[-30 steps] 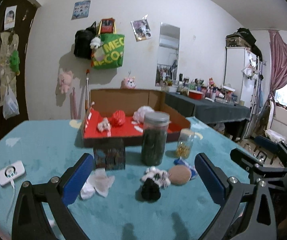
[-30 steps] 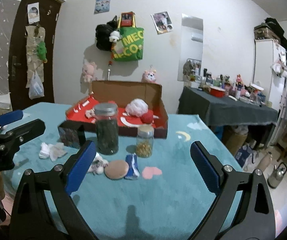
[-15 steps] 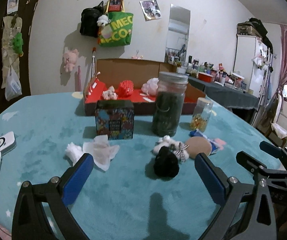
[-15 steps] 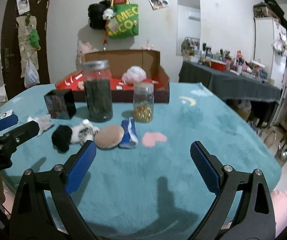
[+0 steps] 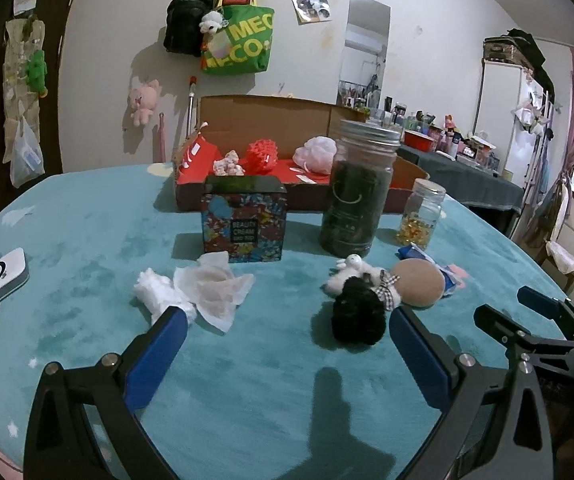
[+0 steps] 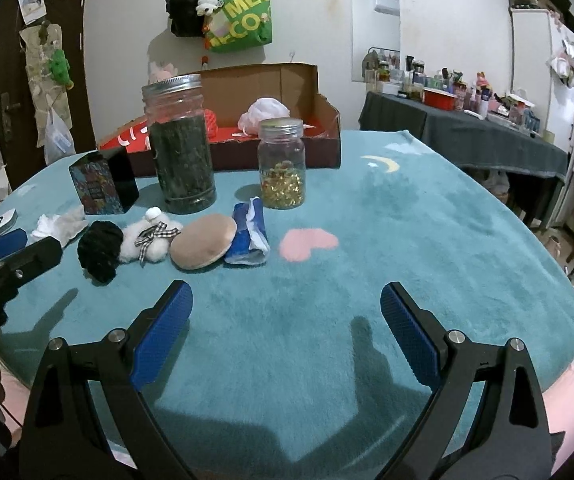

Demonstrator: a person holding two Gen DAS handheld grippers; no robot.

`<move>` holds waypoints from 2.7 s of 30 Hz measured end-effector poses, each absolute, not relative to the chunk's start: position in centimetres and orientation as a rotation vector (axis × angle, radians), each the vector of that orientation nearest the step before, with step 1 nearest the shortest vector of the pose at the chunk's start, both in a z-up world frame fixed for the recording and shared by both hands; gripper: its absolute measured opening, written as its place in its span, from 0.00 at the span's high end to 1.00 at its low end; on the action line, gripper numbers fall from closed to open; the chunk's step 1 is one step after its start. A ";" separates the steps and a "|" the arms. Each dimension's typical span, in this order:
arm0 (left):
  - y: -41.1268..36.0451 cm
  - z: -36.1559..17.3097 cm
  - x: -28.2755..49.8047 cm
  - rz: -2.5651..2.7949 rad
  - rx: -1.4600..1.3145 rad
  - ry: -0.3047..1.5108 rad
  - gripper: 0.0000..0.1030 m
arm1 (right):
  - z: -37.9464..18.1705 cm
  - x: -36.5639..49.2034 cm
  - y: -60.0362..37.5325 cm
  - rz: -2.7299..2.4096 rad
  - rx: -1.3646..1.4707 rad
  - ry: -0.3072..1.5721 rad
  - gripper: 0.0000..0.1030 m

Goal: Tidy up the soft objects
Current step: 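Move the left tool to the white tissue while the right tool approaches the blue tissue pack, then grasp the white tissue with the left tool while the right tool grasps the blue tissue pack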

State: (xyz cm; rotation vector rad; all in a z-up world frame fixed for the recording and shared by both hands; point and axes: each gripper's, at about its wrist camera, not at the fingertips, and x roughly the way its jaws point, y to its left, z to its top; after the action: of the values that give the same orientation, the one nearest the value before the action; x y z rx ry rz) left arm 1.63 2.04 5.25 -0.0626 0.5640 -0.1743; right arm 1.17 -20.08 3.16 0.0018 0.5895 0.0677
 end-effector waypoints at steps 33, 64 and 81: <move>5.8 5.8 8.9 -0.210 0.058 0.792 0.13 | 4.7 9.9 -22.2 0.165 -0.002 0.784 0.06; 7.0 4.0 10.3 -0.245 0.088 0.880 0.23 | 3.2 12.6 -20.9 0.274 0.017 0.930 0.17; 6.1 5.8 9.9 -0.311 0.075 0.807 0.84 | 3.5 11.4 -19.0 0.300 -0.065 0.855 0.76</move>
State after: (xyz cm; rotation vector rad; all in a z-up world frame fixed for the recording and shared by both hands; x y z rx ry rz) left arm 9.87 6.06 5.83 0.0746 0.8066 -0.3108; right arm 11.38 -18.99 3.53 -0.0646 0.8549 0.3001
